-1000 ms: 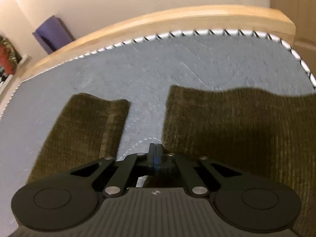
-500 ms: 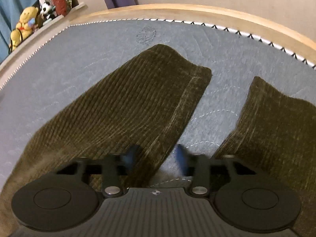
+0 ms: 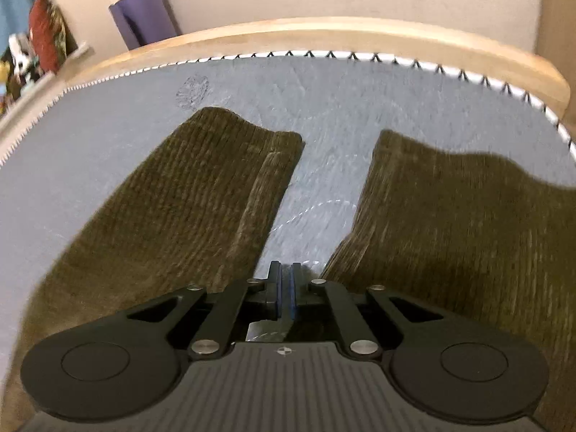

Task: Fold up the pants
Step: 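Pull the leg hem away from the waistband with the right gripper, laying legs flat, then grasp the grey striped waistband edge with the left gripper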

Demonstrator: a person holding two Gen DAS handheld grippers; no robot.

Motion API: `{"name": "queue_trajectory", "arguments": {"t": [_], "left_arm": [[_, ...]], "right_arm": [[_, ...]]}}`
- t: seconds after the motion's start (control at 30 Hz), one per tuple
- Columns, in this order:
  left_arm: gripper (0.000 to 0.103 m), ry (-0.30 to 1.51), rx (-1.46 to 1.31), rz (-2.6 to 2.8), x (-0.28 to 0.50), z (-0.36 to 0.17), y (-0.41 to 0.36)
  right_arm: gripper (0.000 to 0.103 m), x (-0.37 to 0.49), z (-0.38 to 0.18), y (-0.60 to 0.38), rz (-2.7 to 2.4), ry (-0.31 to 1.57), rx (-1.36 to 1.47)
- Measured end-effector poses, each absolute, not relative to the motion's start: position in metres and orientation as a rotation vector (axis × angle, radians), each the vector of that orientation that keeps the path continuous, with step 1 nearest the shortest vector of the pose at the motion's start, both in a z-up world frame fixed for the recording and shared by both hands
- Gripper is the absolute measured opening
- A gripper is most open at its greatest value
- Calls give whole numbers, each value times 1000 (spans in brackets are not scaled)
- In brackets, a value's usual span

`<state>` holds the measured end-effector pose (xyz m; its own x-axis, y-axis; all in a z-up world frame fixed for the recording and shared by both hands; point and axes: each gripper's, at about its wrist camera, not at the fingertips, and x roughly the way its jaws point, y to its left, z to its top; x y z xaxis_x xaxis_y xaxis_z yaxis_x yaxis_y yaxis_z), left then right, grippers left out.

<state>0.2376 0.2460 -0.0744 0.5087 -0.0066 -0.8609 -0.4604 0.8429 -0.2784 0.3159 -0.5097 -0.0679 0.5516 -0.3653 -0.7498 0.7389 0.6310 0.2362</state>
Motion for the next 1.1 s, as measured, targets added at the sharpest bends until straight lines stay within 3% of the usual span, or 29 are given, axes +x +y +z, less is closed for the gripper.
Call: {"name": "queue_trajectory", "arguments": {"t": [0.03, 0.07, 0.1, 0.13, 0.2, 0.3, 0.4, 0.6, 0.93, 1.03, 1.1], "left_arm": [[51, 1010, -455, 288, 239, -72, 243], [48, 997, -426, 282, 238, -69, 243], [46, 972, -439, 284, 235, -64, 246], [46, 945, -466, 289, 231, -59, 248], [47, 910, -453, 298, 227, -51, 246], [55, 975, -370, 336, 228, -54, 236], [62, 948, -294, 378, 218, -39, 226], [66, 833, -239, 289, 180, 10, 204], [66, 887, -14, 58, 96, -2, 158], [66, 969, -109, 56, 80, -8, 168], [72, 996, -128, 59, 59, -10, 171]], "right_arm": [[8, 314, -63, -508, -680, 702, 580], [12, 311, -56, -504, -657, 682, 573], [23, 309, -49, -500, -626, 659, 565], [35, 307, -42, -496, -598, 637, 555], [44, 300, -26, -485, -553, 595, 535], [51, 291, -1, -468, -475, 539, 492], [52, 281, 22, -454, -409, 511, 458], [55, 240, 68, -416, -288, 418, 346], [55, 158, 116, -350, -65, 294, 371], [63, 132, 126, -326, 37, 272, 347], [67, 113, 129, -309, 107, 264, 304]]}}
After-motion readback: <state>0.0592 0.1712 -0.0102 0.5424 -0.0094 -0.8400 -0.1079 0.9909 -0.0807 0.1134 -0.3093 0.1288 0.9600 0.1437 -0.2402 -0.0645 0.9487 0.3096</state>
